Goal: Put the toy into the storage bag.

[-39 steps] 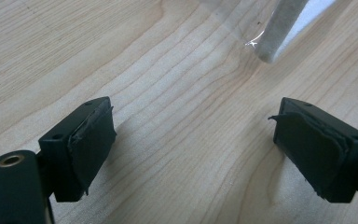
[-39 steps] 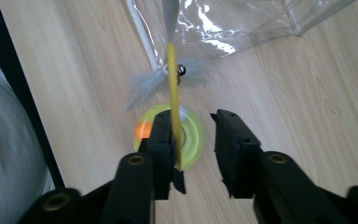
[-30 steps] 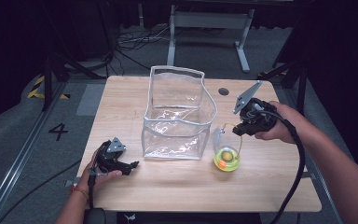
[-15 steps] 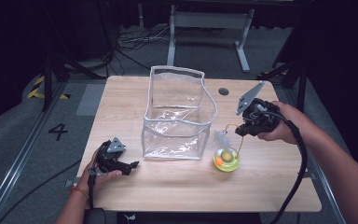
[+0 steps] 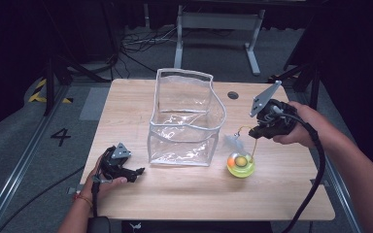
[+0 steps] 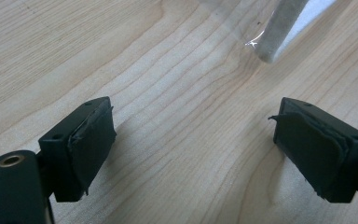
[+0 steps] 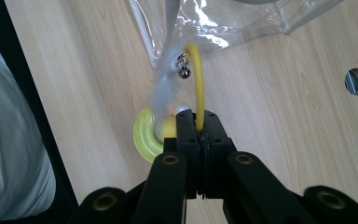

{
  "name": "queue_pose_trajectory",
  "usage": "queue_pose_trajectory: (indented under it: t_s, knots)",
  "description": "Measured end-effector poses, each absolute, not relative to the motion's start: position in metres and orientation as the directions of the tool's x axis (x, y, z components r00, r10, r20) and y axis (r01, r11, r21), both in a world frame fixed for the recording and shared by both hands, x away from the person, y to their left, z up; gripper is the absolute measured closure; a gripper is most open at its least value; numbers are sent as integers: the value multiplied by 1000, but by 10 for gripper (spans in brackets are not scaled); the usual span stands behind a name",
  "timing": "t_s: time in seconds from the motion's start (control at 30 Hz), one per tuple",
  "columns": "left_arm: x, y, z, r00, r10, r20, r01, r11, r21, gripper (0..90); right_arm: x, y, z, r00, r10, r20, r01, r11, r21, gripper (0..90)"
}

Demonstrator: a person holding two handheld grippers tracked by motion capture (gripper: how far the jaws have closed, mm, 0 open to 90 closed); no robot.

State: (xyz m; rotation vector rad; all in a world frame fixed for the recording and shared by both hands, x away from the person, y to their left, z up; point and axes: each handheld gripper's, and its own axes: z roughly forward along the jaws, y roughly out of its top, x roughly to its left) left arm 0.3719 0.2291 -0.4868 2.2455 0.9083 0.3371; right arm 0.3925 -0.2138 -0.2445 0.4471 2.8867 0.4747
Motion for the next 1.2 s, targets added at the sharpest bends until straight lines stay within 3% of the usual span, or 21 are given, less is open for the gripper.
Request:
queue_pose_trajectory:
  t_s: [1.2]
  knots:
    - [372,229,-487,721,693,-14,516,-523,678,127,416,-259,-213,-887,432,-163,346,856,383,888]
